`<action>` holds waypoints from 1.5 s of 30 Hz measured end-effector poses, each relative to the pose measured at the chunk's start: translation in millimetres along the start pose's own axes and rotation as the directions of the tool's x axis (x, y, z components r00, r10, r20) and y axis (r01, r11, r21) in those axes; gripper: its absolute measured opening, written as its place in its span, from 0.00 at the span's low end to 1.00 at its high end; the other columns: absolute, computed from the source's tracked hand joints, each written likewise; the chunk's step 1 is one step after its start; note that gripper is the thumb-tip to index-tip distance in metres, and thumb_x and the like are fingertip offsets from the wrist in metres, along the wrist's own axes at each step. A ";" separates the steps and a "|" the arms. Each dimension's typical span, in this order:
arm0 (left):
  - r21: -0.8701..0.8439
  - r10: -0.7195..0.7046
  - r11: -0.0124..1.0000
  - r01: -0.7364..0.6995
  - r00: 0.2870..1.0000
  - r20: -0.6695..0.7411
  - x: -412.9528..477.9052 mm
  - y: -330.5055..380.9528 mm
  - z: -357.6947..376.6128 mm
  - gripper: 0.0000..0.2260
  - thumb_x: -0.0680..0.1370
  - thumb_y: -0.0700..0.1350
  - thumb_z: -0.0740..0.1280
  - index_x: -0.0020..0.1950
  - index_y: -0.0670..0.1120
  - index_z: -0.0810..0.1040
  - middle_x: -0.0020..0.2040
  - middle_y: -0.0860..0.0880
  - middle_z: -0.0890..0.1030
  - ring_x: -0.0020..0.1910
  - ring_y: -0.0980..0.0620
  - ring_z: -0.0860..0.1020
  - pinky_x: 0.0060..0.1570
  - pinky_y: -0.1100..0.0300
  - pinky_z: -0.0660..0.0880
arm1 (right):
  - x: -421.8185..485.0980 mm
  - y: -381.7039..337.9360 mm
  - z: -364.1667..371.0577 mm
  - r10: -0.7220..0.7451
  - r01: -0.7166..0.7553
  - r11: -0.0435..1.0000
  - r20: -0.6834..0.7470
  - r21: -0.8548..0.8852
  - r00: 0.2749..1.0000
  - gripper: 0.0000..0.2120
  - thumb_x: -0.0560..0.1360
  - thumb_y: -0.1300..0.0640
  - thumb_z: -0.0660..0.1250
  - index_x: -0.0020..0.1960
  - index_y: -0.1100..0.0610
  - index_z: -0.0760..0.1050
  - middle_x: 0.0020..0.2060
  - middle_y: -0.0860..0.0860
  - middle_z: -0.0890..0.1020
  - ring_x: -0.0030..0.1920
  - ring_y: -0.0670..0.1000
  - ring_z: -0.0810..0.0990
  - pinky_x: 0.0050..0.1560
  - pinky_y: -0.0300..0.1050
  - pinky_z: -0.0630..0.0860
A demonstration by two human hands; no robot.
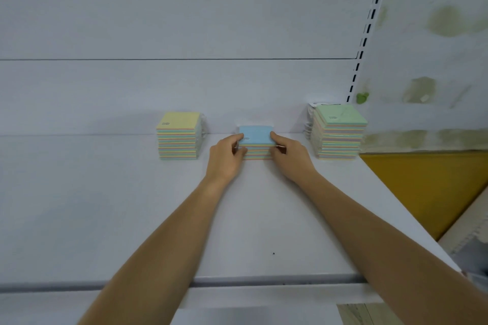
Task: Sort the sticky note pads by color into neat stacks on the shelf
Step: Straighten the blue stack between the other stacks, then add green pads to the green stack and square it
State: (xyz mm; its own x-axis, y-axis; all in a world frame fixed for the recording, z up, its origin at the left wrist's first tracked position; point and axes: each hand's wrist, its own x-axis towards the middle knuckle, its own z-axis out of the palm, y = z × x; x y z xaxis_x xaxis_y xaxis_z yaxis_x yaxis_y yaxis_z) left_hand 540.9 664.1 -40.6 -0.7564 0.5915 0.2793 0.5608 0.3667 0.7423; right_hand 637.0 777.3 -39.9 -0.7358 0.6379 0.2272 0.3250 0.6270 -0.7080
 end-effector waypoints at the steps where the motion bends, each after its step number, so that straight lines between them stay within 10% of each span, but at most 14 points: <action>1: -0.006 0.000 1.000 0.000 1.000 0.001 0.0 0.2 0.0 0.18 0.77 0.40 0.64 0.67 0.41 0.72 0.64 0.42 0.78 0.62 0.46 0.76 0.64 0.61 0.67 | 0.3 -0.3 -0.2 0.008 -0.008 1.000 -0.002 0.014 1.000 0.21 0.78 0.62 0.57 0.70 0.57 0.66 0.65 0.55 0.76 0.64 0.54 0.75 0.54 0.32 0.64; 11: -0.110 -0.007 0.994 0.006 1.000 -0.007 -0.5 -2.2 2.3 0.19 0.76 0.37 0.64 0.67 0.42 0.71 0.64 0.42 0.77 0.63 0.45 0.76 0.67 0.56 0.69 | 2.4 2.3 2.2 0.026 -0.024 0.997 -0.022 0.076 0.999 0.20 0.79 0.61 0.57 0.70 0.56 0.66 0.66 0.53 0.74 0.64 0.52 0.74 0.50 0.24 0.60; 16: -0.109 0.026 0.994 -0.032 0.998 -0.062 -6.0 2.4 0.4 0.20 0.75 0.39 0.64 0.68 0.44 0.70 0.66 0.44 0.76 0.64 0.46 0.74 0.63 0.60 0.67 | -10.2 -6.9 -0.4 -0.083 0.091 0.995 -0.167 0.046 0.983 0.21 0.77 0.62 0.59 0.69 0.57 0.68 0.63 0.58 0.74 0.63 0.55 0.74 0.66 0.47 0.70; 23: -0.030 0.297 0.952 -0.305 0.942 -0.156 -11.4 50.9 6.5 0.20 0.78 0.39 0.60 0.70 0.44 0.67 0.70 0.43 0.70 0.70 0.45 0.68 0.70 0.51 0.65 | -15.9 -24.7 -59.4 -0.360 0.359 0.931 -0.366 -0.073 0.858 0.18 0.76 0.64 0.59 0.65 0.58 0.72 0.62 0.54 0.76 0.61 0.52 0.75 0.56 0.30 0.63; 33: -0.275 0.033 0.961 -0.026 0.999 0.019 -7.2 129.9 98.4 0.21 0.80 0.46 0.56 0.74 0.46 0.60 0.73 0.46 0.66 0.72 0.49 0.66 0.70 0.57 0.61 | -20.6 68.5 -109.6 -0.038 0.121 0.974 -0.389 0.191 0.921 0.23 0.75 0.60 0.57 0.70 0.58 0.64 0.66 0.56 0.71 0.68 0.54 0.68 0.68 0.45 0.64; 45: -0.247 0.087 0.957 -0.154 0.961 -0.262 -5.6 126.0 126.4 0.14 0.79 0.42 0.60 0.64 0.41 0.74 0.57 0.44 0.81 0.51 0.55 0.75 0.49 0.74 0.65 | -5.9 85.1 -102.6 0.094 0.078 0.902 -0.370 0.424 0.924 0.18 0.81 0.59 0.54 0.70 0.58 0.67 0.65 0.55 0.75 0.65 0.51 0.73 0.53 0.25 0.63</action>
State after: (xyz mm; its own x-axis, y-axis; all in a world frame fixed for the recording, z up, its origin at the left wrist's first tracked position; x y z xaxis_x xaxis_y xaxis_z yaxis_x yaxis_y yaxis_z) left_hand 658.4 797.7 -25.6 -0.7661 0.4127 0.4928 0.5701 0.0821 0.8175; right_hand 730.0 872.8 -32.9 -0.4296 0.8140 0.3909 -0.0160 0.4259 -0.9046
